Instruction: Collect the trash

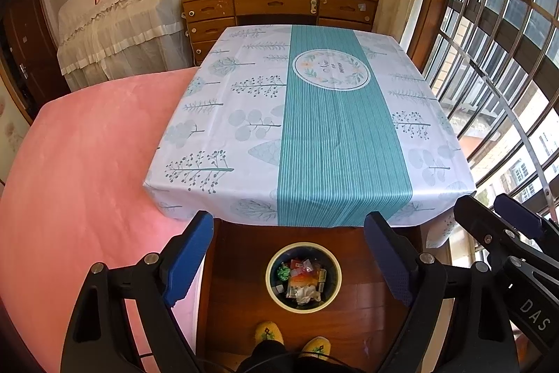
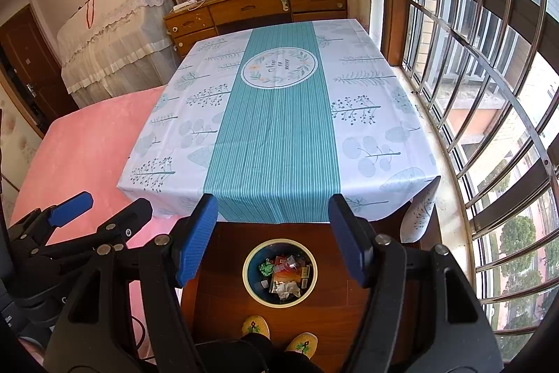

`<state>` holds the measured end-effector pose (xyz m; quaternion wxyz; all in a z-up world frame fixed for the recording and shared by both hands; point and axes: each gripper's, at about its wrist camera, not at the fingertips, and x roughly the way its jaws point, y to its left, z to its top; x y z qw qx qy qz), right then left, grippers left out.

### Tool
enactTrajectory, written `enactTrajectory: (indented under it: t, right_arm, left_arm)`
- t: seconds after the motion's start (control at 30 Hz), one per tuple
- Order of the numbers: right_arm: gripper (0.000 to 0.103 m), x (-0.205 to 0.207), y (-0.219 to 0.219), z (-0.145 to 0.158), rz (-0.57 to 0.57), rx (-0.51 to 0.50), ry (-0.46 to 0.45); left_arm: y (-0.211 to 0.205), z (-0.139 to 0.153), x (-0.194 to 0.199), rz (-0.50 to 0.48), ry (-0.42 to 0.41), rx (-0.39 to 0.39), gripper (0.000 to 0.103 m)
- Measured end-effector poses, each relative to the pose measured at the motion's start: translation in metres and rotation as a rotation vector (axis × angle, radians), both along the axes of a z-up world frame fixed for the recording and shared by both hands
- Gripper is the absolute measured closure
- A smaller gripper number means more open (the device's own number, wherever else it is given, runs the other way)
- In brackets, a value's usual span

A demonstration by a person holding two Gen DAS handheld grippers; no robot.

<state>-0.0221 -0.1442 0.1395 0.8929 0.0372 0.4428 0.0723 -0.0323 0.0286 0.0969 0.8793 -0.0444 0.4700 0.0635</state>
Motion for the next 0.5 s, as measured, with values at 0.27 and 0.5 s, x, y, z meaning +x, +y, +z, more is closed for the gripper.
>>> enactTrajectory:
  t: [0.27,0.5]
  right_arm:
    - [0.040,-0.0011,0.0008,-0.0015,-0.001,0.002,0.001]
    - [0.040,-0.0005,0.0006,-0.0005,0.000,0.002,0.001]
  left_arm:
    - [0.0003,-0.0015,-0.0025,0.005,0.006,0.006,0.014]
    - [0.0013,-0.0009,-0.0028,0.006,0.003,0.006,0.014]
